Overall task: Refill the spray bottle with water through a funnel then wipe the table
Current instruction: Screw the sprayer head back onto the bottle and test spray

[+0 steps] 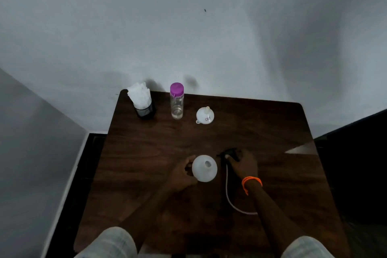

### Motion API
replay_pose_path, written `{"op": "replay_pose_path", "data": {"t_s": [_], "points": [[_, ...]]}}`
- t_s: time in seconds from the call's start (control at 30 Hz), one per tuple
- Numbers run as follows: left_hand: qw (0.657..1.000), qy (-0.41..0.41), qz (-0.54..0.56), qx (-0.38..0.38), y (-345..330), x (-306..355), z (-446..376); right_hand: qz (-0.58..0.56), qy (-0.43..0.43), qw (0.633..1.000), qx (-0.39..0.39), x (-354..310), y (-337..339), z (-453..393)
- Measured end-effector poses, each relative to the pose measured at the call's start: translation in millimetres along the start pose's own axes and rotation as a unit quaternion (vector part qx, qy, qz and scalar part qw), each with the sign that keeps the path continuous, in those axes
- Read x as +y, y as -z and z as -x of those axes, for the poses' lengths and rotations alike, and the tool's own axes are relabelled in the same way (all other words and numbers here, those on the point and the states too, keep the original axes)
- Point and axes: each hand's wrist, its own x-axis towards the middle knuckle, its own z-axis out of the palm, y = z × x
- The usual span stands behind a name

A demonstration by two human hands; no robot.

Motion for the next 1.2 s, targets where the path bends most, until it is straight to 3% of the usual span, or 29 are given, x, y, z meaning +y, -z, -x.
{"op": "replay_pose_path", "data": {"t_s": [0.1, 0.6, 0.8, 0.93, 1.0, 1.13, 1.2], "points": [[0.997, -0.02, -0.064, 0.026, -8.0, 9.7, 5.7, -0.018, -0.016, 0.999, -0.024, -9.9, -8.6, 1.0], [0.989, -0.07, -0.074, 0.104, -31.8, 6.1, -2.9, 0.025, -0.094, 0.995, -0.021, -14.3, -9.2, -6.9], [0.988, -0.082, -0.068, 0.114, -22.8, 16.0, 8.3, -0.14, -0.191, 0.97, -0.058, -10.6, 34.1, -12.7], [0.988, -0.082, -0.077, 0.11, -7.2, 33.5, 21.7, -0.266, -0.164, 0.948, -0.062, -34.1, 76.8, -12.9], [0.986, -0.086, -0.082, 0.113, -4.9, 44.6, 32.8, -0.372, -0.149, 0.915, -0.054, -52.6, 100.3, -6.5], [0.973, -0.071, -0.048, 0.214, -4.9, 64.9, 47.5, -0.498, -0.105, 0.86, -0.046, -86.8, 143.0, 5.2], [0.98, -0.072, -0.069, 0.173, 2.3, 84.4, 59.1, -0.542, -0.081, 0.834, -0.057, -101.2, 163.8, 12.7]]}}
